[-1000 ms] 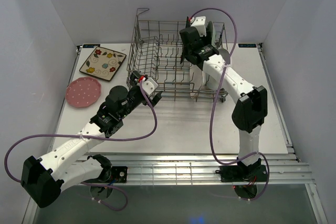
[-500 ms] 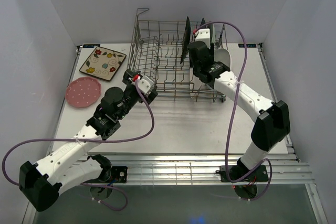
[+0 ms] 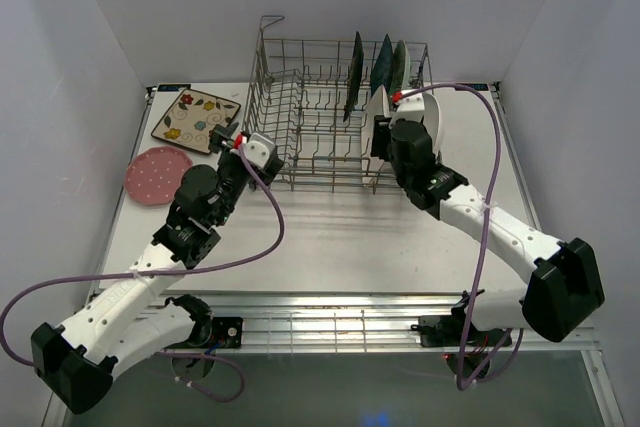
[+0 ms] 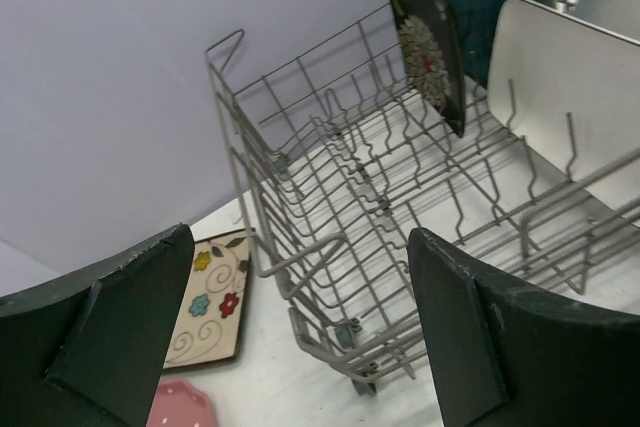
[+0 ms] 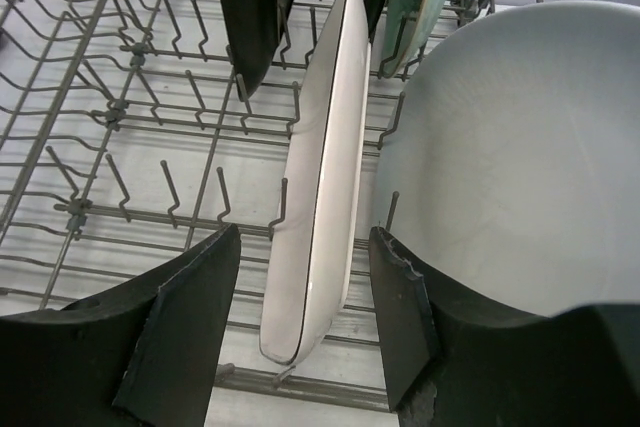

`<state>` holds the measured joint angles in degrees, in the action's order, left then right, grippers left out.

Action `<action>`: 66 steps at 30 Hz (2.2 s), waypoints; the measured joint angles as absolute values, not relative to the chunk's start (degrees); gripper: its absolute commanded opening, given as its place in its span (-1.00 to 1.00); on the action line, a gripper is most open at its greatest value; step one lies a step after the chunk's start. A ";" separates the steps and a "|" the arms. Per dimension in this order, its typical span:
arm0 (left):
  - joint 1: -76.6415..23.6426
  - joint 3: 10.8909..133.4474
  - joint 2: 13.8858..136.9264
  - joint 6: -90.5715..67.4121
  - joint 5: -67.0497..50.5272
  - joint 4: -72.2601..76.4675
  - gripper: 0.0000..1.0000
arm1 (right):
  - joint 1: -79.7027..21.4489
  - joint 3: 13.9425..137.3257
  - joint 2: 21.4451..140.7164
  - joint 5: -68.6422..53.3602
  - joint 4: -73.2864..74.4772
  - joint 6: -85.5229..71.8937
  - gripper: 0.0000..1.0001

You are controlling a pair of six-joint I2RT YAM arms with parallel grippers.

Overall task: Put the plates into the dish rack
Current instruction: Pick up the plate at the center of the board.

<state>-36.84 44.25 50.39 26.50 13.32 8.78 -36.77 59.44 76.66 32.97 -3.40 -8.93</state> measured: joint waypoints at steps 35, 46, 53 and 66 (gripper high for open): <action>2.63 45.43 71.90 20.51 5.10 6.13 0.96 | -36.77 44.95 54.11 20.34 -9.41 -11.62 0.28; 5.02 45.58 83.42 22.46 5.13 5.96 0.96 | -36.77 44.82 54.41 19.03 -9.43 -11.60 0.31; 5.06 46.39 88.44 23.00 5.39 4.73 0.96 | -36.80 44.56 55.22 18.85 -9.47 -11.57 0.31; 5.17 49.54 96.82 24.53 7.18 4.45 0.87 | -36.80 40.95 50.85 18.65 -10.50 -11.62 0.31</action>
<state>5.17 49.54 96.82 24.53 7.18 4.45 -36.80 40.95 50.85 18.65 -10.50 -11.62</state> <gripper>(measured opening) 0.950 0.657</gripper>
